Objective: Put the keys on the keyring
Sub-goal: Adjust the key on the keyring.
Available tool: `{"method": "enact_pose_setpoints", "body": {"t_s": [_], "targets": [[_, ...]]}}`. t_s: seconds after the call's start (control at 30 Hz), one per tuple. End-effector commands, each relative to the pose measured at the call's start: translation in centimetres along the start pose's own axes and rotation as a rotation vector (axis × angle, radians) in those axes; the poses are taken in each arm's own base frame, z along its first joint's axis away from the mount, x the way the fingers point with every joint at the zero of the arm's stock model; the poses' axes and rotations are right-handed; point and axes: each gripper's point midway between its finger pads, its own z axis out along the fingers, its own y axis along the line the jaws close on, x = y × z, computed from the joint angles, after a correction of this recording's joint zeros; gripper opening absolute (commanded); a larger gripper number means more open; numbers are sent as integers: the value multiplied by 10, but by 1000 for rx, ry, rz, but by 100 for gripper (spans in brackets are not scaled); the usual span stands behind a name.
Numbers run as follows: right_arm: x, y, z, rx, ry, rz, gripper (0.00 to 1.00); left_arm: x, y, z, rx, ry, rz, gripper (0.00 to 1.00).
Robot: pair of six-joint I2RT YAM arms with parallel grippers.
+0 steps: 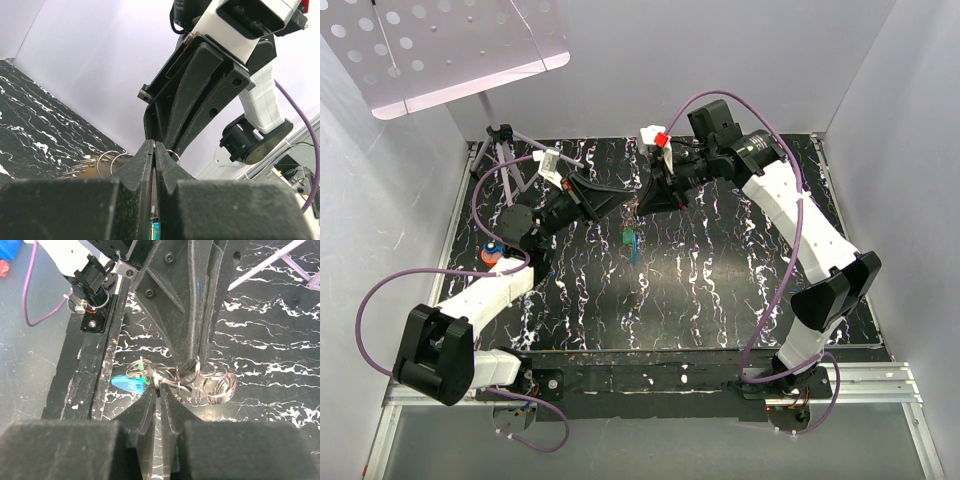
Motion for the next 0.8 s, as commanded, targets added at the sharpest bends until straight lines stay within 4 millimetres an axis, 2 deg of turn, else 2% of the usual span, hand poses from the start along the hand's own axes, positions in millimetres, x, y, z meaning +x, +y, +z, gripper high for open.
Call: {"method": "enact_pose_setpoints", "body": {"t_s": [0.0,0.2,0.37,0.43,0.53,0.6,0.7,0.77], "targets": [[-23,9,-3,-38,-58,-58,10,-13,-17,0,42,-49,44,0],[-37,19,-5,-77,-95,-76,3,-8,-8,-2,9,-40,44,0],[-42,4,-2,-28,-92,-43,2,-3,-7,0,20,-15,27,0],[-41,0,0,-15,-89,-18,5,0,-6,1,23,3,18,0],[-44,8,-4,-25,-91,-1,25,2,-7,0,29,17,16,0],[-49,24,-13,-71,-108,-16,42,3,-7,0,27,27,20,0],[-50,48,-31,-112,-112,-61,53,1,-7,-1,27,30,27,0],[-42,60,-39,-104,-78,-90,55,-1,-11,-2,42,30,33,0]]}}
